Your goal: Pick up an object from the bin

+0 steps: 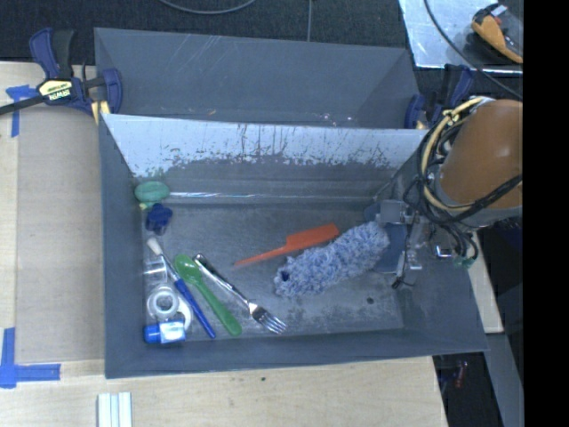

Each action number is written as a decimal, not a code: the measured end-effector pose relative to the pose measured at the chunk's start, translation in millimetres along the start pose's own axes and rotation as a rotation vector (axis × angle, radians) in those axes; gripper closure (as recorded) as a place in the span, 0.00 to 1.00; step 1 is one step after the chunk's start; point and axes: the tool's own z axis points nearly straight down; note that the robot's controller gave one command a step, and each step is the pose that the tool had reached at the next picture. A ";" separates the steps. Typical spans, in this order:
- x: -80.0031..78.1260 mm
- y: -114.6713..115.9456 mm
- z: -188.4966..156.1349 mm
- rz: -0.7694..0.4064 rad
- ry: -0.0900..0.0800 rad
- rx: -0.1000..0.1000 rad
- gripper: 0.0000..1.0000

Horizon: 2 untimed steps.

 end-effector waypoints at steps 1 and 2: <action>34.8 -33.7 -44.3 -0.067 -0.007 0.004 0.00; -42.8 5.4 25.2 0.162 0.001 -0.003 0.00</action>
Offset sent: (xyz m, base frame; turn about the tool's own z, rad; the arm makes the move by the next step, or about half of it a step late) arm 0.0636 0.0154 -0.0470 0.2245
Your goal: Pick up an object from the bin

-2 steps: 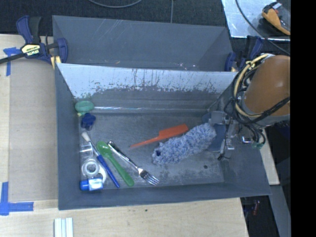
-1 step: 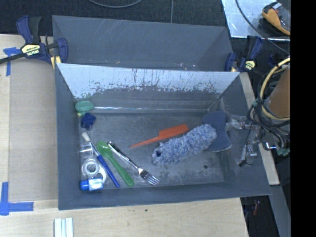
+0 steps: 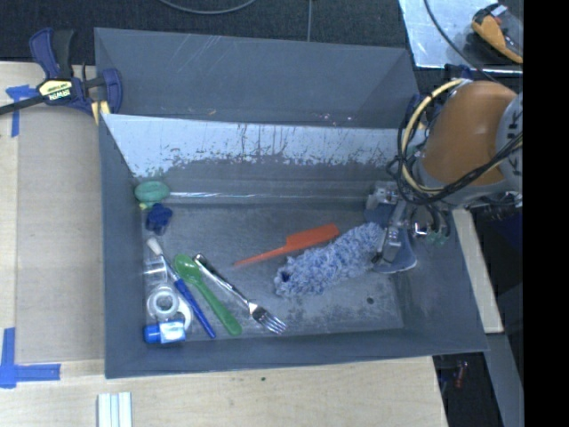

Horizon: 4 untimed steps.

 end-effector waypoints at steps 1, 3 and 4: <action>48.0 3.9 -4.2 -0.265 -0.009 0.006 0.00; 15.5 78.0 22.9 -0.312 -0.008 0.006 0.00; -13.9 57.5 30.0 -0.049 -0.009 0.000 1.00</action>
Offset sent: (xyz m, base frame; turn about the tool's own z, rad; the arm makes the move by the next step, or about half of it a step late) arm 0.0259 0.0489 -0.0325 -0.0598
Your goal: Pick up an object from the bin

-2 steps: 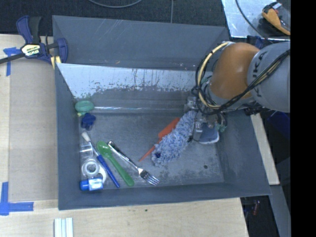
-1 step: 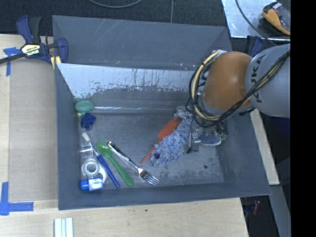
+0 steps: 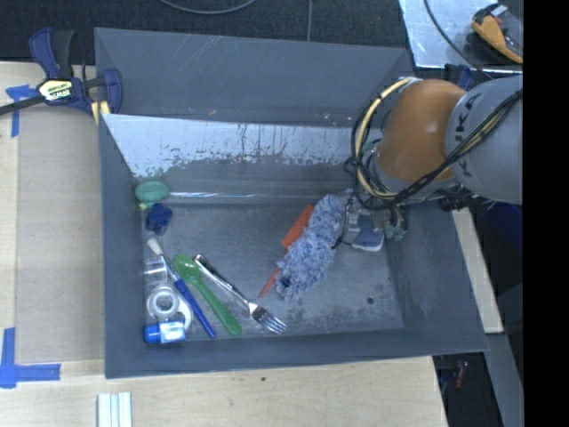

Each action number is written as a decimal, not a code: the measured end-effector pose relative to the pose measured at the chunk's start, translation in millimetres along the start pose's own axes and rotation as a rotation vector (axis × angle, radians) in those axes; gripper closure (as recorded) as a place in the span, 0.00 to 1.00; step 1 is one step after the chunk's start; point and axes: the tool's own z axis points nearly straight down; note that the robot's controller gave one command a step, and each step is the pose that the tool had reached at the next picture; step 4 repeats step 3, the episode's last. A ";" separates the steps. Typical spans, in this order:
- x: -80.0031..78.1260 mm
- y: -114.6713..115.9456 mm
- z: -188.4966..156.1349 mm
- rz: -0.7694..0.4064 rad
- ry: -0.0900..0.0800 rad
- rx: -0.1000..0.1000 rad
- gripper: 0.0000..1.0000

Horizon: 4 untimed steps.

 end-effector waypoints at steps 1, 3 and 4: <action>0.2 0.2 -0.2 0.000 0.000 0.000 1.00; -3.9 14.2 -128.9 -0.009 -0.008 -0.001 1.00; -3.9 14.2 -128.9 -0.009 -0.008 -0.001 1.00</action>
Offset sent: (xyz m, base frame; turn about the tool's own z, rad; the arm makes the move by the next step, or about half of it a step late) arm -0.0115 0.0024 0.0213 0.0265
